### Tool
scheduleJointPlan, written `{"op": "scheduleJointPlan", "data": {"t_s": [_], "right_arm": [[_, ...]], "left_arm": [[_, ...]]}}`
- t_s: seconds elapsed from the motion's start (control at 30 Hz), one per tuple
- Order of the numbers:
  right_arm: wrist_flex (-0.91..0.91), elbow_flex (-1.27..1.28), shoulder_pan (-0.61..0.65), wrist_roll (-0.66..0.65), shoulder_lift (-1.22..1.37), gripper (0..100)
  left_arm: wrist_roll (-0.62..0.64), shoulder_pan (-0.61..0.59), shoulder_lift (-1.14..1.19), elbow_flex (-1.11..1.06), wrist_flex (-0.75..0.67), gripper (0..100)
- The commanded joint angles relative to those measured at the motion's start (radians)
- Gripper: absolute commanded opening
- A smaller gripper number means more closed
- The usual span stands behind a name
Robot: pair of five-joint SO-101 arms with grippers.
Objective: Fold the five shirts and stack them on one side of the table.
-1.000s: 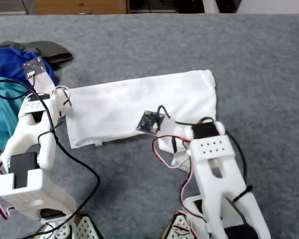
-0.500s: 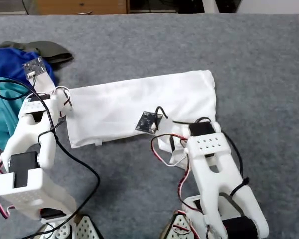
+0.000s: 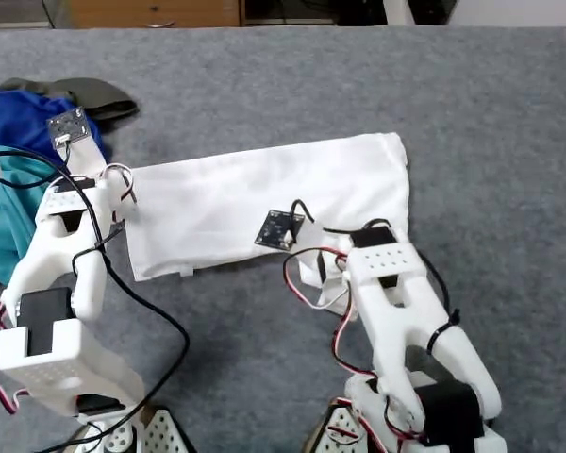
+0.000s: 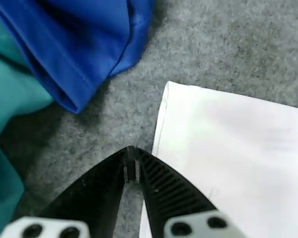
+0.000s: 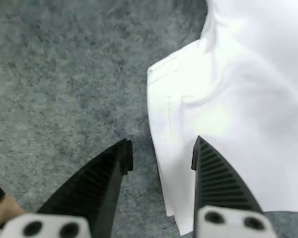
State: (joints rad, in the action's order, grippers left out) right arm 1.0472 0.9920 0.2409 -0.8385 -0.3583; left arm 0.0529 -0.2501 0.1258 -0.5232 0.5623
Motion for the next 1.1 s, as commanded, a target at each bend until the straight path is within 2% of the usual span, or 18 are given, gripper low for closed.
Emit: {"op": "scheduleJointPlan", "data": {"t_s": [0.0,0.5,0.83,1.07], "right_arm": [[-0.028,-0.001,-0.038,-0.028,0.015,21.0],[-0.089,-0.013,-0.061,-0.043,0.12,21.0],[-0.094,-0.028,-0.059,-0.101,0.165,20.5],[-0.081,-0.062,-0.059,-0.115,0.203,13.4]], "left_arm": [[-0.009,0.014,-0.007,0.048,0.005,2],[-0.009,0.014,-0.008,0.046,0.005,2],[-0.011,0.012,-0.008,0.041,0.005,2],[-0.011,0.014,-0.008,0.043,0.005,2]]}}
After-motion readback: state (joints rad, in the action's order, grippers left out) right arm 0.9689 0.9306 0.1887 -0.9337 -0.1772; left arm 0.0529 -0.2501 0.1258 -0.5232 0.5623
